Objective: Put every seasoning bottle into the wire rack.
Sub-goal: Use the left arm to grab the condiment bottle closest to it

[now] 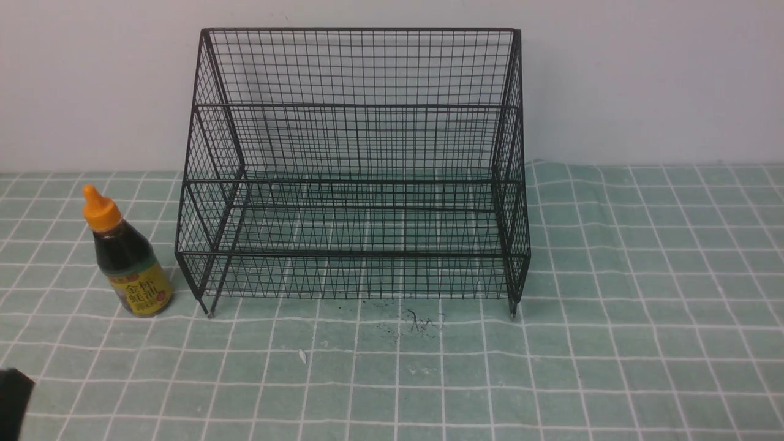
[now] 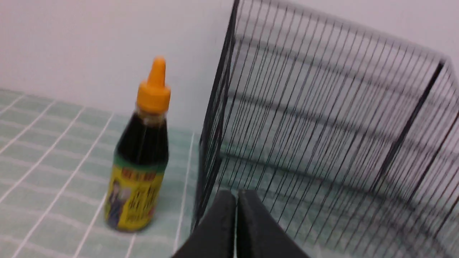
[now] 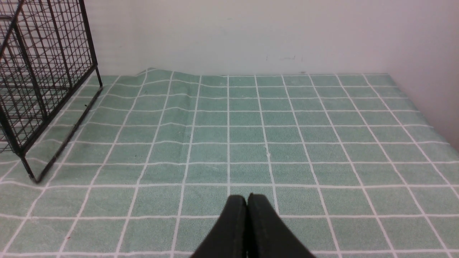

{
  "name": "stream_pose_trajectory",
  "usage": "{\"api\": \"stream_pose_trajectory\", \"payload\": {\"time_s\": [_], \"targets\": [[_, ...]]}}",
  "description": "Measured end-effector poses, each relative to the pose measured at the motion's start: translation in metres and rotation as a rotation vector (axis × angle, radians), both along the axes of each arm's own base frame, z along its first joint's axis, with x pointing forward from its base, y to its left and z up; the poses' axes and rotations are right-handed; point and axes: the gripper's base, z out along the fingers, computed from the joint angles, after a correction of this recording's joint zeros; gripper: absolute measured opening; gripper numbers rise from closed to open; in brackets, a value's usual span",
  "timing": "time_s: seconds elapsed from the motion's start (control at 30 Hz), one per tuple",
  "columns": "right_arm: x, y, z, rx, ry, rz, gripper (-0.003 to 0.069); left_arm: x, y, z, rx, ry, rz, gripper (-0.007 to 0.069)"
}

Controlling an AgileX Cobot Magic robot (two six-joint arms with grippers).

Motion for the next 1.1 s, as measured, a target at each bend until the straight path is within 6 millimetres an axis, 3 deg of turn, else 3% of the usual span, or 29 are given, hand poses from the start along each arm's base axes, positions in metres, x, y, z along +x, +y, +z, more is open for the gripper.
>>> {"api": "stream_pose_trajectory", "payload": {"time_s": [0.17,0.3,0.37,0.47,0.6,0.63,0.7,0.9,1.1], "targets": [[0.0,0.0,0.0,0.0,0.0,0.0,-0.0015,-0.008,0.011,0.033,-0.103,-0.29,0.095,-0.0006],[0.0,0.0,0.0,0.0,0.0,0.0,-0.0015,-0.02,0.004,0.084,0.049,-0.338,0.052,-0.0006],[0.0,0.0,0.0,0.0,0.0,0.0,-0.0015,-0.018,-0.002,0.115,0.188,-0.128,-0.002,-0.0006],[0.0,0.0,0.0,0.0,0.0,0.0,-0.0015,-0.001,-0.006,0.127,0.267,0.254,-0.071,-0.0006],[0.0,0.0,0.0,0.0,0.0,0.0,-0.0015,0.039,-0.011,0.123,0.348,0.896,-0.204,-0.0006],[0.0,0.0,0.0,0.0,0.0,0.0,-0.0015,0.043,-0.012,0.124,0.348,0.904,-0.206,-0.0006],[0.0,0.0,0.0,0.0,0.0,0.0,-0.0015,0.07,-0.013,0.124,0.417,1.094,-0.268,-0.0006],[0.0,0.0,0.0,0.0,0.0,0.0,-0.0015,0.143,-0.004,0.146,0.472,1.211,-0.227,-0.0002],[0.0,0.0,0.0,0.0,0.0,0.0,-0.0015,0.193,0.022,0.159,0.412,1.227,-0.139,-0.0003]]}}
